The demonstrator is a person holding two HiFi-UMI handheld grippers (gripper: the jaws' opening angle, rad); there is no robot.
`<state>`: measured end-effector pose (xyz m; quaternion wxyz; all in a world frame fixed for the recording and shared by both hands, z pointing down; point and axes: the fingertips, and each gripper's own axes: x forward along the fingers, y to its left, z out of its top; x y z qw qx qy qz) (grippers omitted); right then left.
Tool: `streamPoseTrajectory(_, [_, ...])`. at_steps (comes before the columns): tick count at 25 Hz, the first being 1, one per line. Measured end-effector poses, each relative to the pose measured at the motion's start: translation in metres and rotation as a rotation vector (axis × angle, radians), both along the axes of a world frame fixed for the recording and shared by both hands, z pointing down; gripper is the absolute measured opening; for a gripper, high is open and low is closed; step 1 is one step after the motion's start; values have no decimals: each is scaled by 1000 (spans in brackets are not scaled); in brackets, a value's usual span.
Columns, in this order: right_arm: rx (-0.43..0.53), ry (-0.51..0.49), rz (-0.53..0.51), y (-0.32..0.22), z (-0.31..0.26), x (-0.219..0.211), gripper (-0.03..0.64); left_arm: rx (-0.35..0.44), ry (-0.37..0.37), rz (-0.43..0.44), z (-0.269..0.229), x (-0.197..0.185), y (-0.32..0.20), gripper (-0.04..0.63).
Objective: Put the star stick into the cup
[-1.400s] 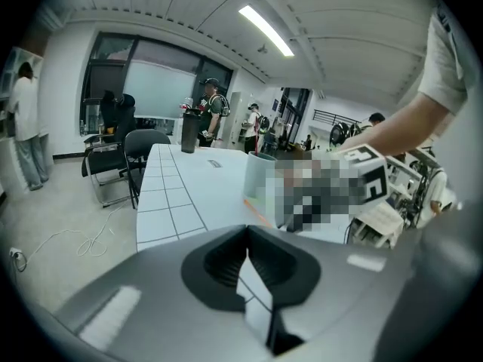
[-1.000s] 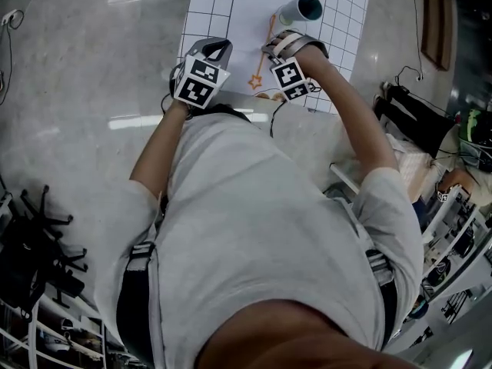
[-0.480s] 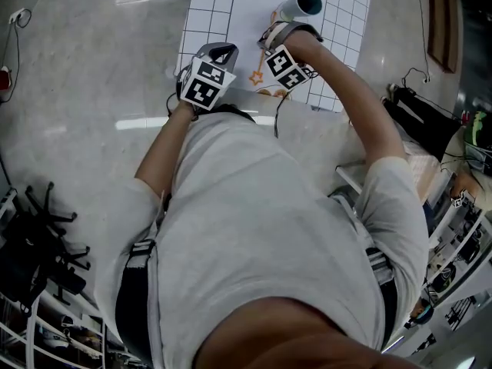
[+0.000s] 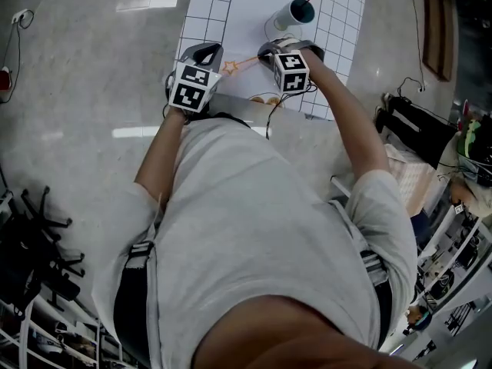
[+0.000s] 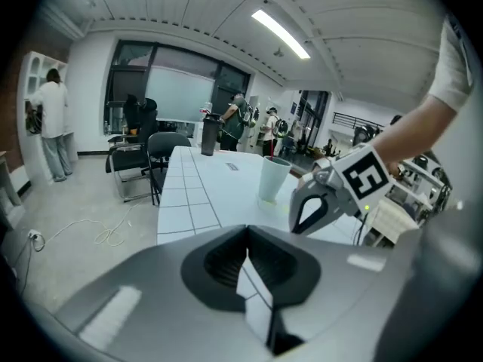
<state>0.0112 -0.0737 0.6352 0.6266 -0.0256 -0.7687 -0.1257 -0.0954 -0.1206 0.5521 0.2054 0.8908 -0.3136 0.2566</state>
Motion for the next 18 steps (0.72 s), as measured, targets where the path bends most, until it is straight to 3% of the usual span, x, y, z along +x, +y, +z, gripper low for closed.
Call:
streamPoseTrajectory(4, [68, -172, 262, -15, -29, 3, 14, 70, 9, -126, -18, -25, -31, 3])
streamPoseTrajectory(8, [91, -404, 526, -26, -62, 7, 14, 153, 21, -166, -37, -31, -55, 3])
streamPoseTrajectory(13, [143, -655, 755, -45, -111, 17, 14, 165, 30, -100, -39, 0, -66, 3])
streamPoseTrajectory(18, [213, -878, 887, -77, -173, 27, 14, 174, 48, -4, -49, 39, -69, 3])
